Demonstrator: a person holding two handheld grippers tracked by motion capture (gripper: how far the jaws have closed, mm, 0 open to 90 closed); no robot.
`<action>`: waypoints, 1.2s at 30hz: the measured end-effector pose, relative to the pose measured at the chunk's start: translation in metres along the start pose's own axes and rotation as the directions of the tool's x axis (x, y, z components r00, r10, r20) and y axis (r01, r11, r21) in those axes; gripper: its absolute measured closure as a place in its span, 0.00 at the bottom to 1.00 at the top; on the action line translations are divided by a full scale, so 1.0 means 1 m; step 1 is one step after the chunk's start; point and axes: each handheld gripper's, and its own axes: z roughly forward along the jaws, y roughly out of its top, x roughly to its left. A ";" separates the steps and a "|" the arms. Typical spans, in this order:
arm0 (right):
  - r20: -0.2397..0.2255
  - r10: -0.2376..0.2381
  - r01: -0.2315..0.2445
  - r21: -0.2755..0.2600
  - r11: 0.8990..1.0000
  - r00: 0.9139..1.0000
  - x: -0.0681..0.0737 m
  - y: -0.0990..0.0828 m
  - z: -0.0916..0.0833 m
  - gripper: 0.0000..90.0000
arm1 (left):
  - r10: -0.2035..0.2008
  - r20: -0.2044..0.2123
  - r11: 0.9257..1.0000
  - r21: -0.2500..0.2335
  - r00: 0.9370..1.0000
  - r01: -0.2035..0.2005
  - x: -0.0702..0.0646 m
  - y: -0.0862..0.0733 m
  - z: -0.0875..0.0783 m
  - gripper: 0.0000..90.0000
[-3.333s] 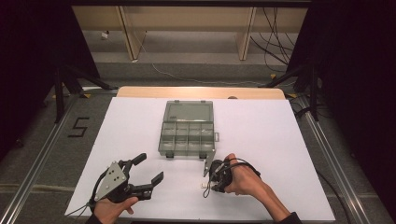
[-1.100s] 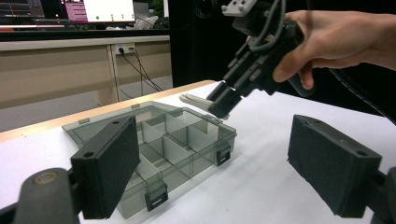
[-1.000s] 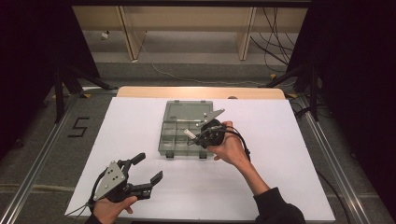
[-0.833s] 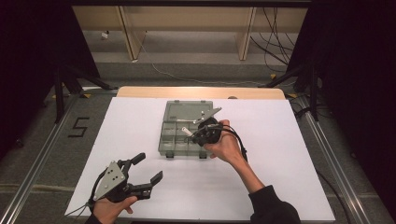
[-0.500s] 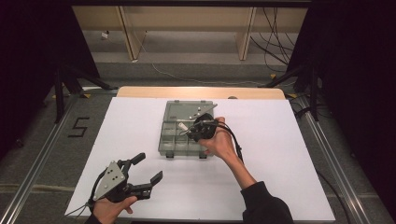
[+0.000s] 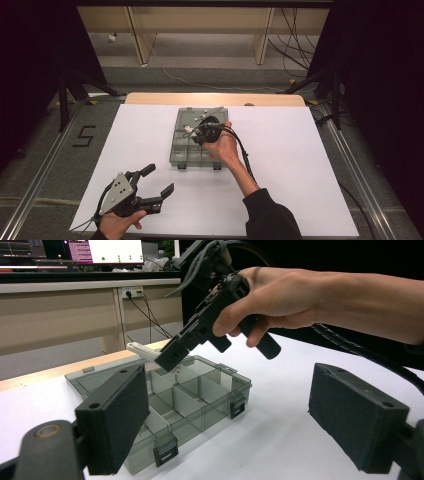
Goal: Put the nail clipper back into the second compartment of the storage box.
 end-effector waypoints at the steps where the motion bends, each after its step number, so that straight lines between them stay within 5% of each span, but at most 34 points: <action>1: 0.001 0.002 -0.002 0.000 1.000 1.000 0.000 0.001 0.002 0.86 | 0.000 0.000 1.000 0.000 1.000 0.000 0.000 0.000 0.000 0.18; 26: 0.029 0.081 -0.081 0.016 0.997 0.996 -0.007 -0.001 0.033 0.85 | -0.001 -0.004 1.000 0.007 1.000 0.001 0.000 0.001 -0.002 0.18; 36: 0.054 0.060 -0.059 -0.018 0.998 0.997 -0.009 0.001 0.022 0.61 | 0.005 -0.002 1.000 0.008 1.000 -0.005 0.000 0.001 -0.002 0.18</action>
